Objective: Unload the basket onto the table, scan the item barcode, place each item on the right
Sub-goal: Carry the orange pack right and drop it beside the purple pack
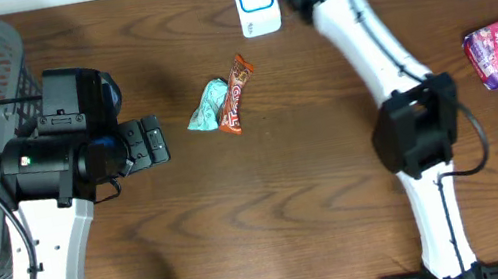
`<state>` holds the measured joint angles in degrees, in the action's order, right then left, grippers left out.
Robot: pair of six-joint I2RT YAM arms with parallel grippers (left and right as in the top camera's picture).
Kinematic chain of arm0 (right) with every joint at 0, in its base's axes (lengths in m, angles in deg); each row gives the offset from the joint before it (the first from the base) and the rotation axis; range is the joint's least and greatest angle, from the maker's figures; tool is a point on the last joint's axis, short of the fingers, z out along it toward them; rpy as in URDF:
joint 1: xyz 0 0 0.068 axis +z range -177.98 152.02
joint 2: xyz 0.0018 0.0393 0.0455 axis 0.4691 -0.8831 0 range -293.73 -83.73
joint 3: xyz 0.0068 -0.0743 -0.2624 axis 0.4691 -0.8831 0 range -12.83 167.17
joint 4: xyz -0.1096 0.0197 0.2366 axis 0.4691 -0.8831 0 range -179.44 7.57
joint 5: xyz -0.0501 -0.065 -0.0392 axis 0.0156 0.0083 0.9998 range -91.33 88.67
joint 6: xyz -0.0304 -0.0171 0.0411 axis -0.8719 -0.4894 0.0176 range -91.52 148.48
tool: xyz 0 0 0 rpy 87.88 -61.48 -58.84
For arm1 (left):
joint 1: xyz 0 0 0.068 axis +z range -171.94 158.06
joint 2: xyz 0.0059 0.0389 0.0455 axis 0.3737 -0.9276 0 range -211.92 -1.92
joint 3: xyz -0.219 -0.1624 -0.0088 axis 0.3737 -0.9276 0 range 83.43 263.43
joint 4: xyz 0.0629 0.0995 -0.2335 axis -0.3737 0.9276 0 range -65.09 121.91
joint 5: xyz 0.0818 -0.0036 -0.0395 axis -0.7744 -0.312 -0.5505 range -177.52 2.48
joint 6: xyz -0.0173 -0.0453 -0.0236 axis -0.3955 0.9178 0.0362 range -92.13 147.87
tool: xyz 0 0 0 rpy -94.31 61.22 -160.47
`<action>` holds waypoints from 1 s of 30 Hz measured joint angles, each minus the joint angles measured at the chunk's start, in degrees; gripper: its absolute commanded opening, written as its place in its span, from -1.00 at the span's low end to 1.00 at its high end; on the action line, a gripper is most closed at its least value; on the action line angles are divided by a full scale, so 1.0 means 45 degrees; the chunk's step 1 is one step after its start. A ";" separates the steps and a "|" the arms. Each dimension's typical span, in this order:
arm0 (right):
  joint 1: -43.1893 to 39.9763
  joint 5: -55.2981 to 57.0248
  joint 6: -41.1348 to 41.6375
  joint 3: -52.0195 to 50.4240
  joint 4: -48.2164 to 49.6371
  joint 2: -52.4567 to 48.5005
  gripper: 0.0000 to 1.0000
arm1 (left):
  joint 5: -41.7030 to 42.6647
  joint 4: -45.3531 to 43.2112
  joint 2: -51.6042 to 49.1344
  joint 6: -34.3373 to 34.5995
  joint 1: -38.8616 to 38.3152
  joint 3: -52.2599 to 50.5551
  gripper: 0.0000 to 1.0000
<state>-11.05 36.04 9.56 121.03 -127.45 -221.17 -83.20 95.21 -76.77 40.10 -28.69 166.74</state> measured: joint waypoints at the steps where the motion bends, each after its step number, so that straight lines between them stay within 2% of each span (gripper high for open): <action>1: -0.0359 0.0029 0.0068 0.0058 -0.0627 0.0000 -0.99 | -0.0005 0.0005 0.0000 0.0000 0.0000 0.0000 0.95; 7: -0.2429 -0.0466 0.0743 0.0029 -0.3279 0.0000 -0.98 | 0.0000 0.0005 0.0000 0.0000 0.0000 0.0000 0.95; 13: -0.4478 -0.2239 0.1715 -0.0374 -0.4318 0.0000 -0.96 | 0.0000 0.0000 0.0000 0.0000 0.0000 0.0000 0.96; 14: -0.4765 -0.2390 0.1875 -0.0408 -0.4430 -0.0005 -0.59 | 0.0000 0.0000 0.0000 0.0000 0.0000 0.0000 0.96; 15: -0.5042 -0.2531 0.2108 -0.0437 -0.4522 -0.0005 0.17 | 0.0000 0.0000 0.0000 0.0000 0.0000 0.0005 0.96; 16: -0.5416 -0.2705 0.2453 -0.0457 -0.4580 -0.0005 0.64 | 0.0000 0.0000 0.0000 0.0000 0.0000 0.0000 0.96; 17: -0.5722 -0.2851 0.2764 -0.0457 -0.4634 -0.0019 0.98 | -0.0005 0.0000 0.0000 0.0000 0.0000 0.0005 0.96; 23: -0.6839 -0.4158 0.3657 -0.0457 -0.4906 -0.0068 0.99 | 0.0000 0.0000 0.0000 0.0000 0.0000 0.0000 0.95; 30: -0.6683 -0.4993 0.4085 -0.0457 -0.4998 -0.0087 0.98 | 0.0000 0.0000 0.0000 0.0000 0.0000 0.0000 0.96</action>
<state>-41.12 13.57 27.95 118.98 -149.94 -221.57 -83.20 95.21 -76.77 40.10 -28.69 166.74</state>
